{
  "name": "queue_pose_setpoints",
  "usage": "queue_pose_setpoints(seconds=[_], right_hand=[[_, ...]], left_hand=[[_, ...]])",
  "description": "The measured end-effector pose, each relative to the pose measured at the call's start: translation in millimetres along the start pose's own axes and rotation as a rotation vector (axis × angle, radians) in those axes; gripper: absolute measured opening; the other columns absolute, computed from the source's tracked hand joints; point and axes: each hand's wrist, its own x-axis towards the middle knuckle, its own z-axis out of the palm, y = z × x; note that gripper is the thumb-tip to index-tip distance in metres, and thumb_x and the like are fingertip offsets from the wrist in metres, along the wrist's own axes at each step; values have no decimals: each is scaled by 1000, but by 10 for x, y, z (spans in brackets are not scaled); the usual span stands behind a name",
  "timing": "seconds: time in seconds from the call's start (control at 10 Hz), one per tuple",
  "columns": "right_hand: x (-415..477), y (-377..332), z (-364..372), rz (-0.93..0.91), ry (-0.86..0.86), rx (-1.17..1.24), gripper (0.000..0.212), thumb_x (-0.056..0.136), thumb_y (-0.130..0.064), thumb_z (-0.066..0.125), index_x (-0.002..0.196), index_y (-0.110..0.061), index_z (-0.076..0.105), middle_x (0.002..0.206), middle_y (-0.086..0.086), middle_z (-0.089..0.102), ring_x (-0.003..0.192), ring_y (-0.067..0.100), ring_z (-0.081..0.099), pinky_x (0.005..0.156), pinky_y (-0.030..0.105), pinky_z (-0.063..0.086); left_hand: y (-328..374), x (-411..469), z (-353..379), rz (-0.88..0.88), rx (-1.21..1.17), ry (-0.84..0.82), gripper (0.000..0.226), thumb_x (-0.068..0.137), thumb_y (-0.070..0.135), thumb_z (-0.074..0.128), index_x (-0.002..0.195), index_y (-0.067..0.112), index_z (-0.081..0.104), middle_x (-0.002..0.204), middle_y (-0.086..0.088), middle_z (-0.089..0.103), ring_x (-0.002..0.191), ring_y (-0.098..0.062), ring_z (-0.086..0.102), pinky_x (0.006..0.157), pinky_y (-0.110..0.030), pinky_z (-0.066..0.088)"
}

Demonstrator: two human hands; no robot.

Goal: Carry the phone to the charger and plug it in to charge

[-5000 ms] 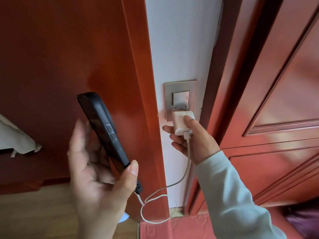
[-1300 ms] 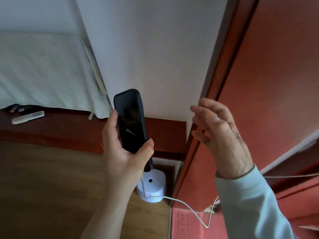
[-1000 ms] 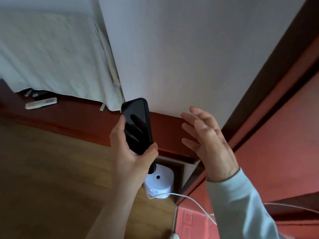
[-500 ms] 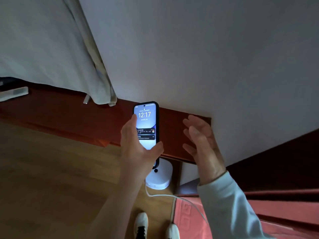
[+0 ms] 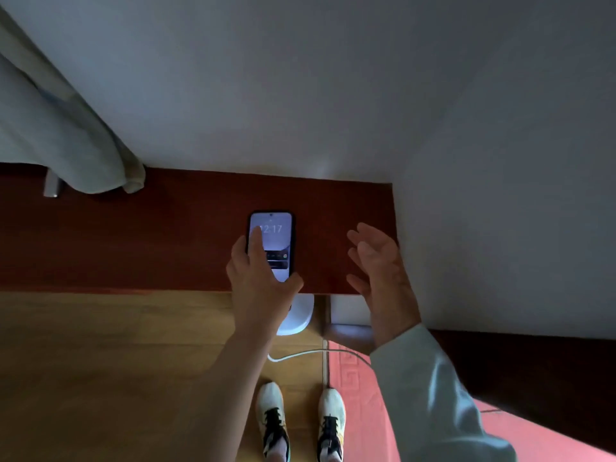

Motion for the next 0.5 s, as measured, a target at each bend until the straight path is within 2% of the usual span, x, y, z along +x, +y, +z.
queue_pose_setpoints(seconds=[0.1, 0.2, 0.3, 0.4, 0.5], right_hand=[[124, 58, -24, 30, 25, -13, 24, 90, -35, 55, 113, -43, 53, 126, -18, 58, 110, -8, 52, 96, 26, 44], [192, 106, -43, 50, 29, -23, 23, 100, -25, 49, 116, -42, 51, 127, -16, 56, 111, -8, 51, 101, 29, 43], [201, 136, -27, 31, 31, -25, 27, 85, -37, 52, 111, -44, 54, 122, -25, 58, 114, -10, 53, 100, 23, 44], [187, 149, -10, 40, 28, 3, 23, 93, -30, 56, 111, -43, 55, 119, -26, 59, 112, -10, 54, 102, 24, 44], [139, 94, 8, -14, 47, -6, 30, 83, -37, 55, 112, -44, 56, 119, -27, 60, 112, -11, 55, 105, 26, 45]], left_hand=[[-39, 84, 132, 8, 76, 13, 97, 74, 20, 81, 156, 12, 31, 157, -24, 30, 136, -46, 35, 102, -50, 40], [-105, 125, 259, 39, 112, 51, 95, 70, 15, 84, 153, 6, 37, 154, -32, 34, 130, -52, 39, 101, -56, 41], [-116, 157, 319, 36, 132, 68, 93, 74, 16, 84, 153, 4, 36, 154, -34, 34, 133, -54, 38, 104, -59, 39], [-99, 176, 340, 38, 124, 30, 95, 80, 20, 83, 156, 3, 28, 158, -33, 29, 142, -52, 30, 113, -57, 31], [-84, 198, 238, 63, 78, 6, 96, 81, 26, 83, 155, 1, 28, 157, -32, 32, 147, -50, 25, 118, -58, 25]])
